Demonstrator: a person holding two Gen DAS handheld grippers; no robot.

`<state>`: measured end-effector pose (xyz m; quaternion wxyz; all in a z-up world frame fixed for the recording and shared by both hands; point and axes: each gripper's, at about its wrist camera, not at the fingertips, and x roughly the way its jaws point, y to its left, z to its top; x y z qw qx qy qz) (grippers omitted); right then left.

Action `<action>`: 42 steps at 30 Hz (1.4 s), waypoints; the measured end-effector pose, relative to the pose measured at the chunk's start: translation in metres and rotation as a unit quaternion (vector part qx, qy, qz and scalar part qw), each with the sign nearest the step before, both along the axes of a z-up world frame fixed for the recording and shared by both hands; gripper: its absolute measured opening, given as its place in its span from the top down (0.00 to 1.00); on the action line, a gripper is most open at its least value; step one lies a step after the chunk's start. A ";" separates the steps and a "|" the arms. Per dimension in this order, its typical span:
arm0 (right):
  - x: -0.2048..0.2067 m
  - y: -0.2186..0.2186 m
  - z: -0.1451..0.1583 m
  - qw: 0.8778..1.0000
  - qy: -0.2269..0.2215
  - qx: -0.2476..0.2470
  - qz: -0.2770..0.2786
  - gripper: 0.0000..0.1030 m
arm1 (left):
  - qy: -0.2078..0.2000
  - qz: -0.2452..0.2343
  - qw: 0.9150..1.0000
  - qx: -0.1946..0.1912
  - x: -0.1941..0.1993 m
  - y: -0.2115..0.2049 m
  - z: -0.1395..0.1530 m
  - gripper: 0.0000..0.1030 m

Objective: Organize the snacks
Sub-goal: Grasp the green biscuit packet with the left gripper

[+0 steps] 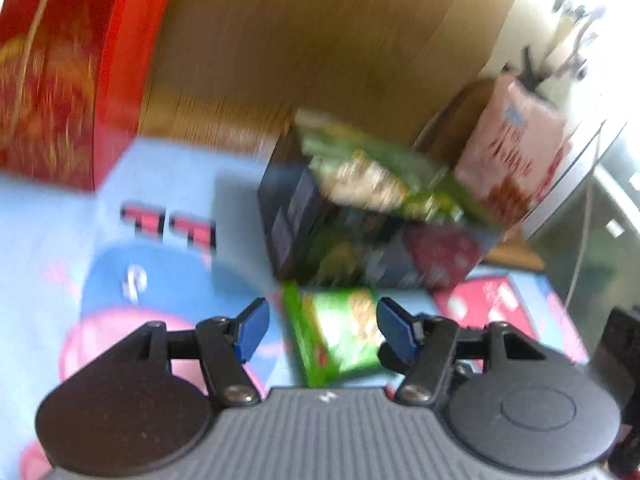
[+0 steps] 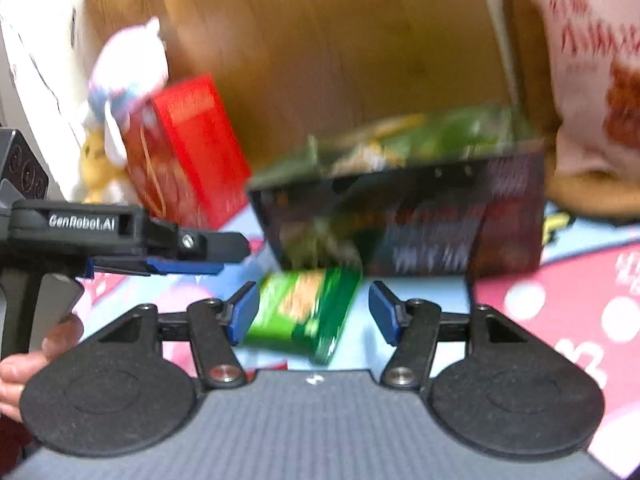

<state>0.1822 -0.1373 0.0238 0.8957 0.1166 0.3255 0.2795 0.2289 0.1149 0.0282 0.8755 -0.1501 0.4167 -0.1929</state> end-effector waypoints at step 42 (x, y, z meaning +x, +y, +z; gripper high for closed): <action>-0.179 -0.044 -0.018 0.995 -0.056 -0.068 0.044 0.40 | -0.020 -0.123 0.992 -0.004 -0.199 -0.072 -0.011 0.33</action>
